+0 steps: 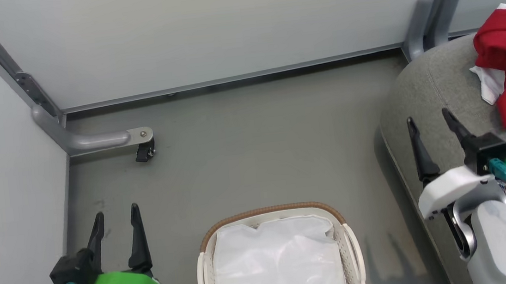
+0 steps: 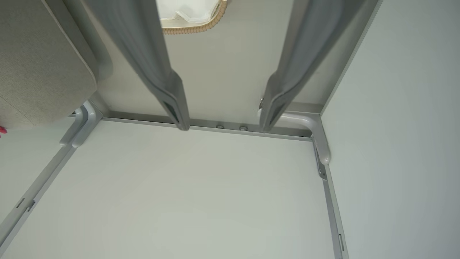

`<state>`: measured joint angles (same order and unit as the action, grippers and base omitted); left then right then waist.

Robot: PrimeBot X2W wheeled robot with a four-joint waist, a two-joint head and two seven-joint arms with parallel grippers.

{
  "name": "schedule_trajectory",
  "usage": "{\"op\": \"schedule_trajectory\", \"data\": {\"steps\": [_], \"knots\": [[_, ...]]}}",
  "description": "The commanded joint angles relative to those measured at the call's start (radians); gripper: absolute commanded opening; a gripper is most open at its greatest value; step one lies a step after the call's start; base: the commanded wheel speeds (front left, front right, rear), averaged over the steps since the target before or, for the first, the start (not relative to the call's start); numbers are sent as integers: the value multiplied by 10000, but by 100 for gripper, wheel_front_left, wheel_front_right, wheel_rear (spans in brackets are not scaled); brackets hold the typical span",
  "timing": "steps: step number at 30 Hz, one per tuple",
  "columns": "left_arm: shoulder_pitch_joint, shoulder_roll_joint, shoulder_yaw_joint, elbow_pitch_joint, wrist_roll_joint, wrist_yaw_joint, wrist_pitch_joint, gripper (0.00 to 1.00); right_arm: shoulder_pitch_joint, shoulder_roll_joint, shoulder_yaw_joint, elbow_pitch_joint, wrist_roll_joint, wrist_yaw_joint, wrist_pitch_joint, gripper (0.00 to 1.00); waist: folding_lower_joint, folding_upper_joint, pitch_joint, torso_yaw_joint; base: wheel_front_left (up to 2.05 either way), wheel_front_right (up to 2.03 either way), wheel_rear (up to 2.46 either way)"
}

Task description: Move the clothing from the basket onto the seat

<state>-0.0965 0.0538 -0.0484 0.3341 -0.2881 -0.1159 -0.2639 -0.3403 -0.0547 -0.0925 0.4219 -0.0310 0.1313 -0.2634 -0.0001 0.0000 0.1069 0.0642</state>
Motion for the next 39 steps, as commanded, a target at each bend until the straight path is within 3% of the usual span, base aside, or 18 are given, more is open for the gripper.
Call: {"op": "schedule_trajectory", "data": {"steps": [1, 11, 25, 26, 31, 39], "knots": [[263, 4, 89, 42, 35, -56, -7, 100, 409, -1, 8, -126, 111, -11, -19, 100, 1, 0, -445, 373, 0, 0, 0], [986, -27, -24, 22, -49, -118, -5, 100, 2165, 26, 536, -903, 1043, -11, -19, 100, 1, 0, -797, 422, 0, 0, 0], [910, -26, -244, 8, -69, -147, -7, 100, 2441, 24, 980, -991, 1334, -11, -19, 100, 1, 0, -789, 228, 0, 0, 0], [887, -26, -238, -38, -62, -138, -7, 0, 2450, 24, 985, -979, 1345, -11, -19, 0, 1, 0, -794, 235, 0, 0, 0], [924, -71, -237, 336, -201, -104, 15, 0, 2392, 143, 980, -585, 1354, 2, 55, 0, 1, 0, -793, 225, 0, 0, 0], [816, -17, -96, 196, -1674, -107, 370, 0, 2339, 131, 806, -679, 2984, 1, 503, 0, 1, 0, -809, 169, 0, 0, 0]]}}
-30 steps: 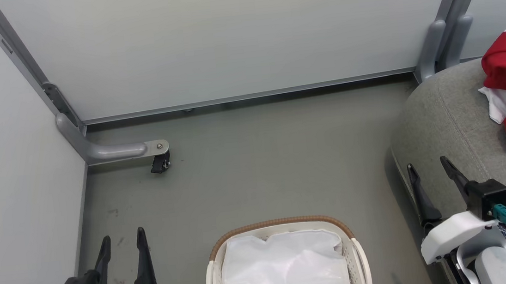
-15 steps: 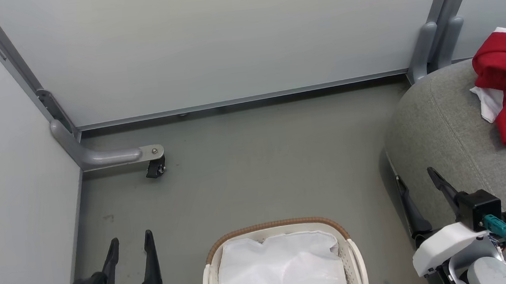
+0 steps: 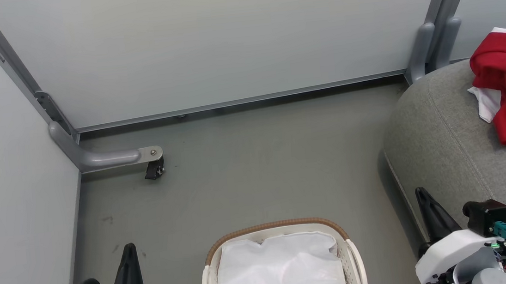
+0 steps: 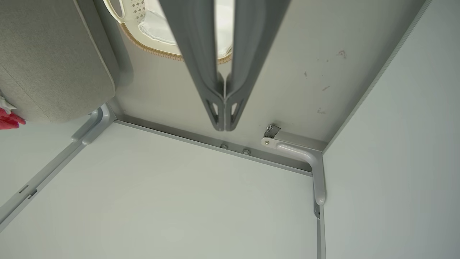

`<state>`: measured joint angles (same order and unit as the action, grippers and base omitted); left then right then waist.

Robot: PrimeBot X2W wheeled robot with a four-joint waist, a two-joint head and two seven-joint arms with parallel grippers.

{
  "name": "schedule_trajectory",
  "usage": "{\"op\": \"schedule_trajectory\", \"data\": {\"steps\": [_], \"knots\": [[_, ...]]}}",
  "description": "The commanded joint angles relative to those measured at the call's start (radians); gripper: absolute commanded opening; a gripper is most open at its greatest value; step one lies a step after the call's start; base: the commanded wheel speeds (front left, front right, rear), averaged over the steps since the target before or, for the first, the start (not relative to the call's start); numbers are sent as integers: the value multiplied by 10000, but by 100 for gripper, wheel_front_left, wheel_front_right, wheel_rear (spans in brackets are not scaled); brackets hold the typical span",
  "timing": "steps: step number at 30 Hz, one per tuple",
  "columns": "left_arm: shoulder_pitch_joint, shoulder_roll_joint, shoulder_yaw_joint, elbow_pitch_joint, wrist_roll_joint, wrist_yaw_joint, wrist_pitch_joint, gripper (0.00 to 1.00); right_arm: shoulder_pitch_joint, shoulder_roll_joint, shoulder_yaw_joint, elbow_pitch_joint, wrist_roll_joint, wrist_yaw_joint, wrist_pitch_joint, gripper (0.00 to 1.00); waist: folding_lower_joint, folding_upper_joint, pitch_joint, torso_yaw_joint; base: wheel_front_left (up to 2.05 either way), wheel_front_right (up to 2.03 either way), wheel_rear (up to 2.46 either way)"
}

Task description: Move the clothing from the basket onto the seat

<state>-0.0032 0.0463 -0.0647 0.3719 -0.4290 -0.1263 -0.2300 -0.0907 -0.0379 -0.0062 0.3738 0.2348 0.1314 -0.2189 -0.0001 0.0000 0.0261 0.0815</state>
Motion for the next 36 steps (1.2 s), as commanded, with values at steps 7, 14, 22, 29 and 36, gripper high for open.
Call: {"op": "schedule_trajectory", "data": {"steps": [7, 14, 22, 29, 36], "knots": [[-230, 101, 188, -273, -1457, -8, 329, 0, -134, -49, -128, -347, 1670, -1, 352, 0, 1, 0, -15, -52, 0, 0, 0], [-331, 134, 299, -382, -2520, -13, 599, 0, -134, -59, -214, -459, 2865, -2, 635, 0, 1, 0, -28, -99, 0, 0, 0], [-442, 164, 450, -510, -3795, -19, 933, 0, -146, -72, -330, -580, 4304, -3, 992, 0, 1, 0, -45, -161, 0, 0, 0], [-510, 182, 555, -602, -4666, -24, 1169, 0, -157, -81, -408, -661, 5301, -4, 1238, 0, 1, 0, -59, -208, 0, 0, 0], [-582, 195, 662, -687, -5513, -28, 1401, 0, -168, -90, -487, -741, 6263, -4, 1475, 0, 1, 0, -72, -257, 0, 0, 0]]}}
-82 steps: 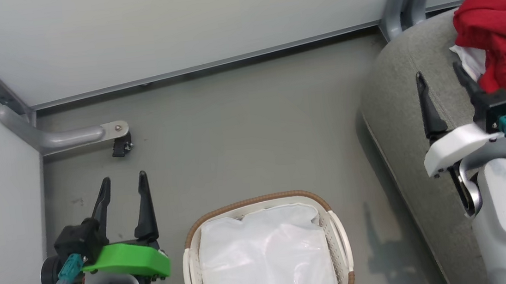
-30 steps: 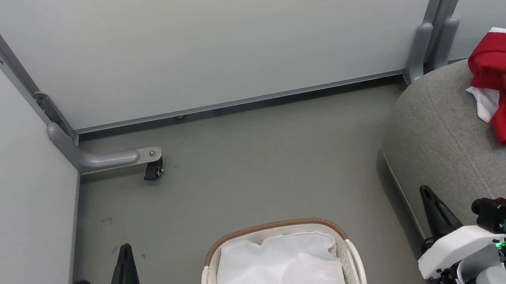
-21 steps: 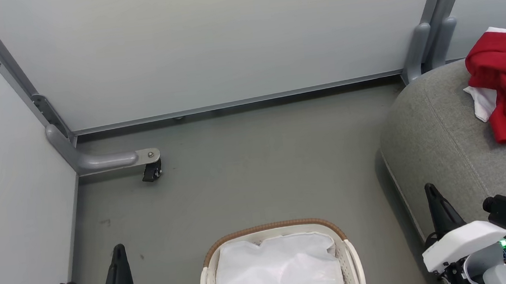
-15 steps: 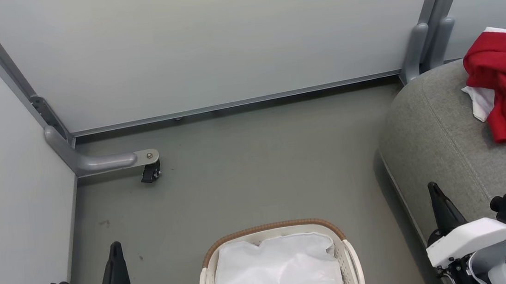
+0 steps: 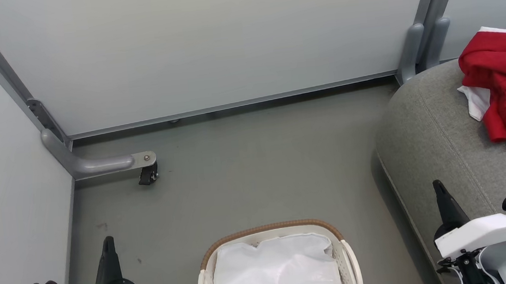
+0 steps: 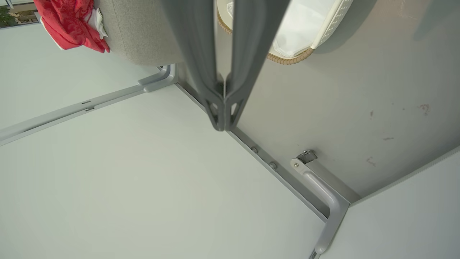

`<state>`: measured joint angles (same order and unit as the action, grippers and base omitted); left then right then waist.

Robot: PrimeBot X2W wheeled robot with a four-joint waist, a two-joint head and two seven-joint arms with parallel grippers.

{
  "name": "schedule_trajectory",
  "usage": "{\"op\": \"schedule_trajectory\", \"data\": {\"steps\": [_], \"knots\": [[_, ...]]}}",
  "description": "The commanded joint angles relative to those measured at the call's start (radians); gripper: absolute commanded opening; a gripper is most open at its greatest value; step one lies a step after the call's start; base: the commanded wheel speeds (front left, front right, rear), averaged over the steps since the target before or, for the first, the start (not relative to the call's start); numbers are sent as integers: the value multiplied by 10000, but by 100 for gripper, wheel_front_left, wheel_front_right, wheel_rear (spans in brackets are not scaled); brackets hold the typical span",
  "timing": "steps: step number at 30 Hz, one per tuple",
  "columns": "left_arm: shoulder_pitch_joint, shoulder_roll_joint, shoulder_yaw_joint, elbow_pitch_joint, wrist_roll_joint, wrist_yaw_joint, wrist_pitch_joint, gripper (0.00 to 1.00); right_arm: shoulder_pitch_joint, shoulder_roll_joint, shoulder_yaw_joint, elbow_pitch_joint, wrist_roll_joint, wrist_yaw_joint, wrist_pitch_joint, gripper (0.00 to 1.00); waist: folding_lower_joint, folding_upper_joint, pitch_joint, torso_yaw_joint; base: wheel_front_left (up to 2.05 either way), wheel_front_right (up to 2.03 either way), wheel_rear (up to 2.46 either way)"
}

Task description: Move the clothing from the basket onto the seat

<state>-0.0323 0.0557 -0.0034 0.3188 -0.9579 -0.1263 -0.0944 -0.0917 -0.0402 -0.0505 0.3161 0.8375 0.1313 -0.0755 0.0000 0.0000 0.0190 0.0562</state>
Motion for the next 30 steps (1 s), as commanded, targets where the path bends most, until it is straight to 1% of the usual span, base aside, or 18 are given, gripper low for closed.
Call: {"op": "schedule_trajectory", "data": {"steps": [1, 13, 28, 30], "knots": [[-302, 103, 63, -166, -325, -29, 68, 0, -159, -67, -54, -173, 353, -2, 75, 0, 0, 0, -3, -10, 0, 0, 0], [-407, 117, 242, -286, -1621, -36, 436, 0, -176, -80, -178, -290, 1837, -4, 441, 0, 0, 0, -27, -94, 0, 0, 0], [-533, 124, 450, -431, -2989, -46, 852, 0, -196, -92, -304, -418, 3440, -5, 845, 0, 0, 0, -56, -195, 0, 0, 0], [-559, 124, 504, -463, -3342, -49, 947, 0, -200, -95, -337, -451, 3839, -5, 944, 0, 0, 0, -63, -223, 0, 0, 0]]}}
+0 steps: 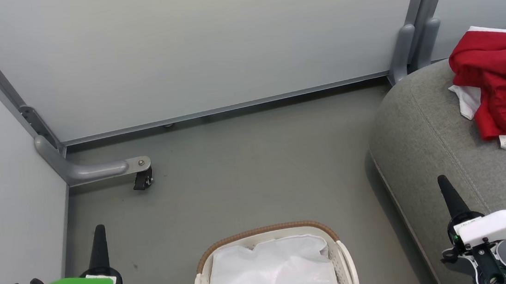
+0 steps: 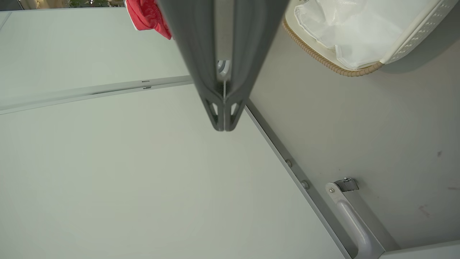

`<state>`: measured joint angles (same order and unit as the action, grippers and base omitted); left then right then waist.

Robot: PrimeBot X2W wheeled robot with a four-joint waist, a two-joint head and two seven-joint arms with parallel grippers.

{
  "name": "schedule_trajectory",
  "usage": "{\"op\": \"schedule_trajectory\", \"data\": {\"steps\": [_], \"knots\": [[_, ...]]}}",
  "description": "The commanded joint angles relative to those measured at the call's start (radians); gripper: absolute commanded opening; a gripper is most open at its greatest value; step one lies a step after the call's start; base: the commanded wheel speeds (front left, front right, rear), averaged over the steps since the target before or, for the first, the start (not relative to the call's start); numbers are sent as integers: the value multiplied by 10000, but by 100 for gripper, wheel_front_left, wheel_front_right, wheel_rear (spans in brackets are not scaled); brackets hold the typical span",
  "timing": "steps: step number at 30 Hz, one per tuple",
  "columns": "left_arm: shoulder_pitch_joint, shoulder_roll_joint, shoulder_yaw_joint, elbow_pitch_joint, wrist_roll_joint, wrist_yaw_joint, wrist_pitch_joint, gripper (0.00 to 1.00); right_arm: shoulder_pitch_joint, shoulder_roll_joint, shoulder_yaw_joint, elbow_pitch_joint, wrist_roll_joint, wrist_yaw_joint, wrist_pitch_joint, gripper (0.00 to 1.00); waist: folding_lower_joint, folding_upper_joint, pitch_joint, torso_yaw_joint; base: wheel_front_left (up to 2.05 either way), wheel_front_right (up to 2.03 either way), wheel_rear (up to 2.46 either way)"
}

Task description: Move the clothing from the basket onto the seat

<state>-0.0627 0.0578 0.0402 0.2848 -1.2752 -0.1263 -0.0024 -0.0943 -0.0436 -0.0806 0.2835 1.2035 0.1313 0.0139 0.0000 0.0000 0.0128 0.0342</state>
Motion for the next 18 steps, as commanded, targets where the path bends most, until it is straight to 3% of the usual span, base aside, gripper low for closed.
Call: {"op": "schedule_trajectory", "data": {"steps": [1, 18], "knots": [[-259, 102, 83, -130, -264, -49, 55, 0, -176, -62, -44, -131, 286, -5, 71, 0, 0, 0, -3, -10, 0, 0, 0], [-376, 94, 285, -245, -1561, -54, 453, 0, -182, -74, -175, -245, 1812, -6, 466, 0, 0, 0, -36, -127, 0, 0, 0]]}}
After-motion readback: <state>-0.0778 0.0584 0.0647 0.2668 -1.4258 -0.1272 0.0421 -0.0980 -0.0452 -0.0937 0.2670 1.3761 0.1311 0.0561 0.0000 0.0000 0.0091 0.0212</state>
